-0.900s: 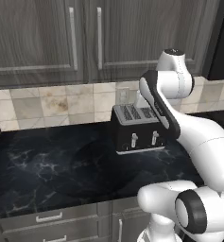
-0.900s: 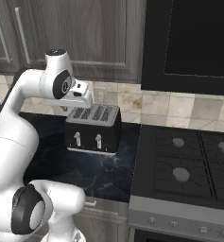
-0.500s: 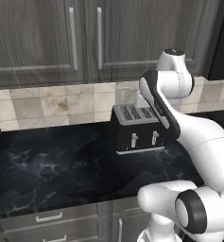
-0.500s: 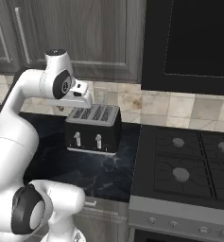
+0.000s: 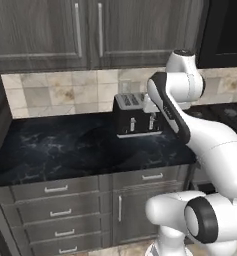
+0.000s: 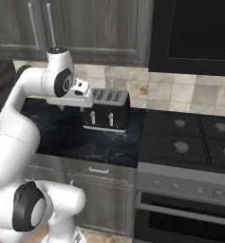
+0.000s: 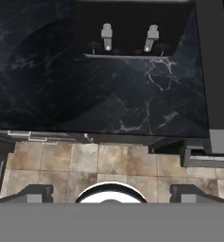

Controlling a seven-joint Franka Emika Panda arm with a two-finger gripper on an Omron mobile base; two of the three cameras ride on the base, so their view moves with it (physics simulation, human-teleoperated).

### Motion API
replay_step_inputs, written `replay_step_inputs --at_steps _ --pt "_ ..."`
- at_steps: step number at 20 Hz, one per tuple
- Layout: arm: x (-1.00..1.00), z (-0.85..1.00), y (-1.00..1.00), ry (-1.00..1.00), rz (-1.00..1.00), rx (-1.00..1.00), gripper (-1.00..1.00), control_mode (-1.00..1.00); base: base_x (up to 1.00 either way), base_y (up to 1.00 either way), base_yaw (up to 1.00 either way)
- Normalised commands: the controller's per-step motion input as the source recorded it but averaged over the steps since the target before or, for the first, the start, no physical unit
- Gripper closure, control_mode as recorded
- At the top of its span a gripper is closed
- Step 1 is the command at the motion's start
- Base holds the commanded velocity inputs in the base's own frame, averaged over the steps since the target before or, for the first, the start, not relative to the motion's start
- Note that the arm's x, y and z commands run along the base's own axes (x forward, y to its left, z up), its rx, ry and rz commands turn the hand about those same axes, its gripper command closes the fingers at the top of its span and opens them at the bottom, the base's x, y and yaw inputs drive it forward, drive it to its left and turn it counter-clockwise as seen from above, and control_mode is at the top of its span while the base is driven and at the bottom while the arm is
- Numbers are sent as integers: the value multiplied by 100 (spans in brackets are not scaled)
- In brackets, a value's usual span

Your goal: Take a straw from the drawer in front and place it inside the glass cup on the dining counter.

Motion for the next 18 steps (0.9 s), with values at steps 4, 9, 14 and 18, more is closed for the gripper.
replay_step_inputs --at_steps 4,9,14,18 --pt "0 0 0 0 0 0 -100 100 -92 -2 10" --pt "0 0 0 0 0 0 -100 100 -56 -35 37" --pt "0 0 0 0 0 0 -100 100 -41 -38 41" --pt "0 0 0 0 0 0 -100 100 -39 -19 49"
